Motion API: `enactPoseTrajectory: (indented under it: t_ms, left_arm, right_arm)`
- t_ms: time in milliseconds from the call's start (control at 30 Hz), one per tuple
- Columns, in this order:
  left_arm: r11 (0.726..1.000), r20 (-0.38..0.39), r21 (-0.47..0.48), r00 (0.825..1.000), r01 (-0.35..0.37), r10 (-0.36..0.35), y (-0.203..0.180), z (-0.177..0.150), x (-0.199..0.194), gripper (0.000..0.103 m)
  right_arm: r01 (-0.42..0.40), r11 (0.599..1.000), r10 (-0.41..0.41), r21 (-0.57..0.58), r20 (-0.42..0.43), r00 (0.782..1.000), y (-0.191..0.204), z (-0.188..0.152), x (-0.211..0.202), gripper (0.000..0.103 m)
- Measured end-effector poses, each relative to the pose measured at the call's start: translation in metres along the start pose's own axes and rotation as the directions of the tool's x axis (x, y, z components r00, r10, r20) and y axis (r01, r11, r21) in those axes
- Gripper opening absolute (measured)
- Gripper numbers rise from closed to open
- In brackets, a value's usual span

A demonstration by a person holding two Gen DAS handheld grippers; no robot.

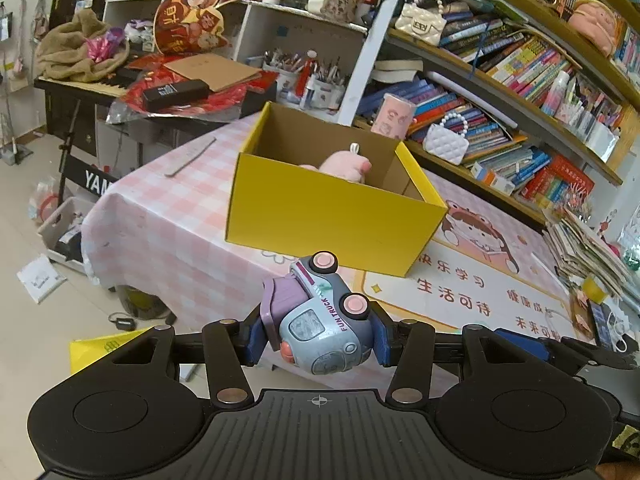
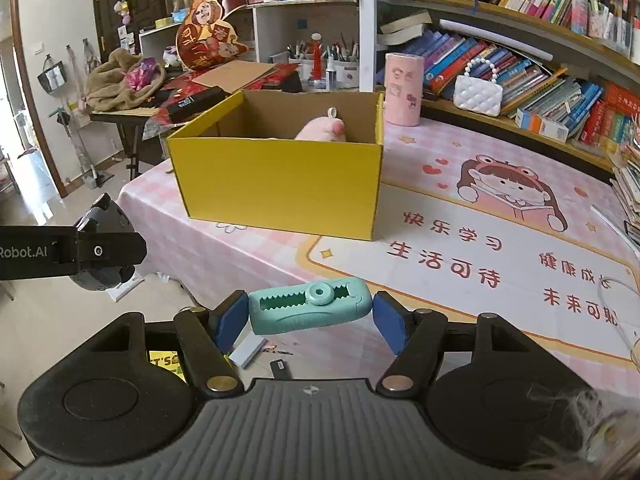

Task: Organize objects
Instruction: 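Lift and carry the truck and green clip with both grippers over the yellow box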

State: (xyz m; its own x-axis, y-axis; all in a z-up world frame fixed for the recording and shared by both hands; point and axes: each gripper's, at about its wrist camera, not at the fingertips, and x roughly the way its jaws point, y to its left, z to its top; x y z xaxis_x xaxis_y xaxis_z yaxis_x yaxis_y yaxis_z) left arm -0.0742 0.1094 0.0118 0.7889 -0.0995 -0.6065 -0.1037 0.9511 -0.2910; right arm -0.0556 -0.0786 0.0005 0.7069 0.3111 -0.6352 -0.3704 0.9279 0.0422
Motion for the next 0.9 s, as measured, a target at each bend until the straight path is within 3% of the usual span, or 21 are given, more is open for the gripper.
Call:
enactPoseTrajectory:
  t_ms: [600, 900]
  left_arm:
    - [1.000, 0.020, 0.004, 1.000, 0.009, -0.010, 0.010, 0.013, 0.004, 0.049]
    - [0.999, 0.130, 0.030, 0.991, -0.022, 0.018, 0.005, 0.071, 0.026, 0.049]
  right_arm:
    - [0.010, 1.000, -0.010, -0.013, -0.013, 1.000, 0.003, 0.013, 0.010, 0.066]
    - [0.002, 1.000, 0.001, -0.024, 0.139, 0.990, -0.005, 0.083, 0.040, 0.066]
